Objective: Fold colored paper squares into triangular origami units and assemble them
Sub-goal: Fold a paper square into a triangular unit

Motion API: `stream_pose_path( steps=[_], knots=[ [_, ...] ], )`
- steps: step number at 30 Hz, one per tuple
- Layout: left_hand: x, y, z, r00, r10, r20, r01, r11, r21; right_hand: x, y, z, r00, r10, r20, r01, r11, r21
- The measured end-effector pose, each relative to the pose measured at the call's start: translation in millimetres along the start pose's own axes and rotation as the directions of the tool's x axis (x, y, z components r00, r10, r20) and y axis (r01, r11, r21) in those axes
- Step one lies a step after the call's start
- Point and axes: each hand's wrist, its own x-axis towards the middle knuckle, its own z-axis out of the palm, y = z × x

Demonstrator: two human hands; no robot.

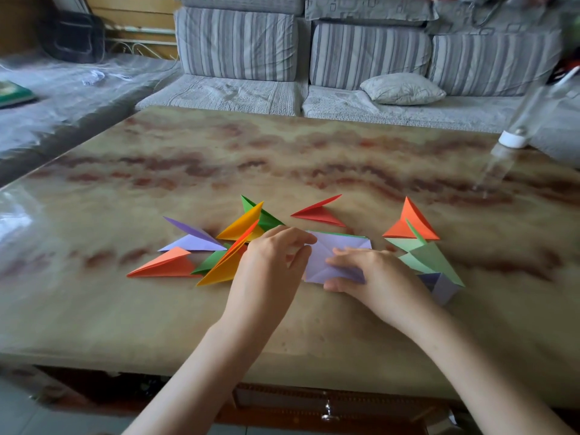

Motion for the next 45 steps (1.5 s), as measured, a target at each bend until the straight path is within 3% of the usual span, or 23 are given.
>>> stream_pose_path(
  steps=[3, 7, 11, 14, 16, 18, 20, 22, 29, 31, 34, 37, 45],
  knots=[
    [0, -2, -1, 1.000, -0.001, -0.005, 0.001, 1.000, 0.000, -6, 3, -1, 0.995, -0.089, -0.048, 0.087, 0.995, -0.057],
    [1, -4, -3, 1.000, -0.003, -0.008, 0.003, 1.000, 0.031, -8, 4, 3, 0.929, -0.232, -0.288, 0.167, 0.958, -0.232],
    [0, -2, -3, 0.997, -0.079, 0.002, 0.079, 0.997, -0.014, -8, 7, -3, 0.832, -0.195, -0.519, 0.187, 0.980, -0.069],
    [-1, 4, -2, 0.964, -0.251, 0.092, 0.264, 0.949, -0.173, -10, 5, -12, 0.765, -0.118, -0.633, 0.260, 0.956, 0.136],
    [2, 10, -2, 0.876, -0.426, 0.226, 0.482, 0.775, -0.407, -12, 0, -14, 0.747, -0.072, -0.661, 0.300, 0.924, 0.239],
    [7, 17, -4, 0.738, -0.520, 0.430, 0.668, 0.473, -0.575, -14, -7, -15, 0.755, -0.071, -0.652, 0.349, 0.885, 0.308],
    [10, 19, -8, 0.636, -0.521, 0.570, 0.747, 0.227, -0.625, -16, -11, -17, 0.782, -0.149, -0.605, 0.430, 0.832, 0.351],
    [12, 21, -12, 0.622, -0.477, 0.621, 0.748, 0.128, -0.651, -18, -12, -17, 0.810, -0.230, -0.539, 0.472, 0.801, 0.368],
    [10, 19, -14, 0.720, -0.489, 0.492, 0.630, 0.164, -0.759, -20, -6, -11, 0.868, -0.214, -0.448, 0.419, 0.801, 0.429],
    [9, 21, -14, 0.735, -0.460, 0.497, 0.639, 0.227, -0.735, -18, -7, -13, 0.864, -0.186, -0.468, 0.415, 0.789, 0.453],
    [7, 24, -13, 0.749, -0.443, 0.493, 0.644, 0.311, -0.699, -14, -8, -14, 0.902, -0.051, -0.428, 0.315, 0.755, 0.576],
    [6, 27, -11, 0.753, -0.420, 0.506, 0.645, 0.320, -0.694, -11, -9, -14, 0.933, 0.127, -0.338, 0.193, 0.616, 0.764],
    [1, 26, -9, 0.816, -0.316, 0.484, 0.576, 0.514, -0.635, -12, -15, -16, 0.912, 0.222, -0.345, 0.143, 0.617, 0.774]
  ],
)
